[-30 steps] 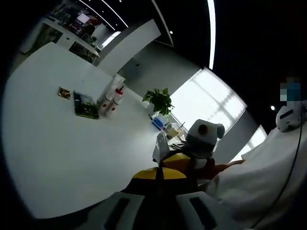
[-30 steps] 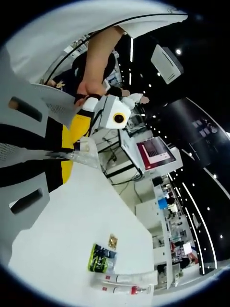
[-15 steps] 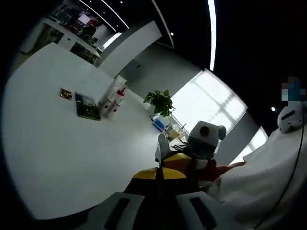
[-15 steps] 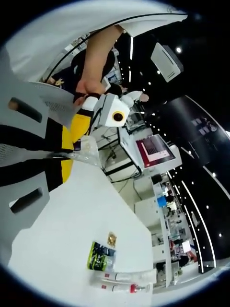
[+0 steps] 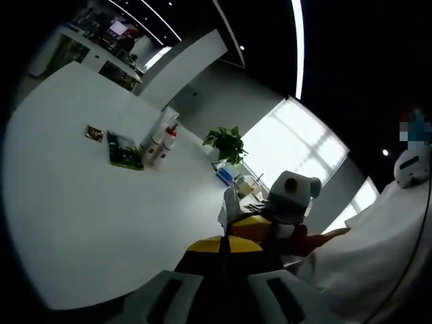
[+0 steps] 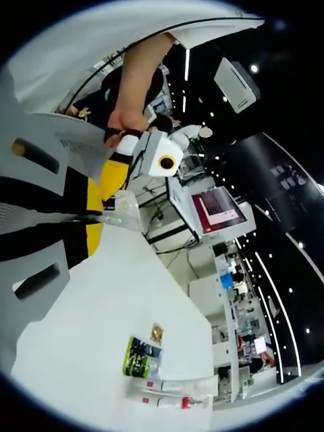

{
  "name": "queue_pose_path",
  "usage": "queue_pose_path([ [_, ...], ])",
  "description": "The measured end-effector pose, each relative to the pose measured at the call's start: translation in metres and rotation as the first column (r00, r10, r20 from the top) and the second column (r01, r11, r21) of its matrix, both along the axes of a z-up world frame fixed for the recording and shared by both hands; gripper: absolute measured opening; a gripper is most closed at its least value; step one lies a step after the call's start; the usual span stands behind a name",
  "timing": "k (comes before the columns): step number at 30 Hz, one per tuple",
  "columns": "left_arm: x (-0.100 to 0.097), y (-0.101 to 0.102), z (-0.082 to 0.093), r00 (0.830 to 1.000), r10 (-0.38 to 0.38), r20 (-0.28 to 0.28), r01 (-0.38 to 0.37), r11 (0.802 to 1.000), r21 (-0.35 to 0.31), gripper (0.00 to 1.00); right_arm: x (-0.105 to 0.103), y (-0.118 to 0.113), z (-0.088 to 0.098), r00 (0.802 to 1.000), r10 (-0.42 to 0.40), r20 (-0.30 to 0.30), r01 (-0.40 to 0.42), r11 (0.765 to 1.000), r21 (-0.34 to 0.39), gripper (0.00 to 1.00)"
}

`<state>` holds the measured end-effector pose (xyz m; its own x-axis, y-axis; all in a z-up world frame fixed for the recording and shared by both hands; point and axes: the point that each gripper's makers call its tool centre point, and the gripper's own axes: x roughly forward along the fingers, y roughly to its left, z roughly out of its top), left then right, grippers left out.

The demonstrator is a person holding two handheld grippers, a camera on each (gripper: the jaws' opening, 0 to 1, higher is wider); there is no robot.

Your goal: Arrange the skincare products in the storage area until every visible bottle or jar stands upright without overlapping.

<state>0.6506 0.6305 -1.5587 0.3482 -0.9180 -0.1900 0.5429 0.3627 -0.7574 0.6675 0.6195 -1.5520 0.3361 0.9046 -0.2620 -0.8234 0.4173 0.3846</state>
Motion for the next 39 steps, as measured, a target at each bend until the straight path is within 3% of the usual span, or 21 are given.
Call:
queue_pose_path([
  [24,0.007,0.007,-0.003,0.999,0.052,-0.003,-0.052,0.998,0.025,0.00,0.001,-0.003,-0.004,1.000,-0.011,-0.006,0.011,1.000,-0.019,0.01],
  [29,0.012,0.011,0.001,0.996,0.076,-0.036,-0.076,0.997,-0.022,0.00,0.000,-0.003,-0.003,1.000,-0.008,-0.012,0.008,1.000,-0.012,0.01],
  [39,0.018,0.016,0.004,0.993,0.107,-0.059,-0.110,0.992,-0.054,0.00,0.001,-0.004,-0.003,1.000,-0.010,-0.029,0.010,1.000,-0.003,0.01],
])
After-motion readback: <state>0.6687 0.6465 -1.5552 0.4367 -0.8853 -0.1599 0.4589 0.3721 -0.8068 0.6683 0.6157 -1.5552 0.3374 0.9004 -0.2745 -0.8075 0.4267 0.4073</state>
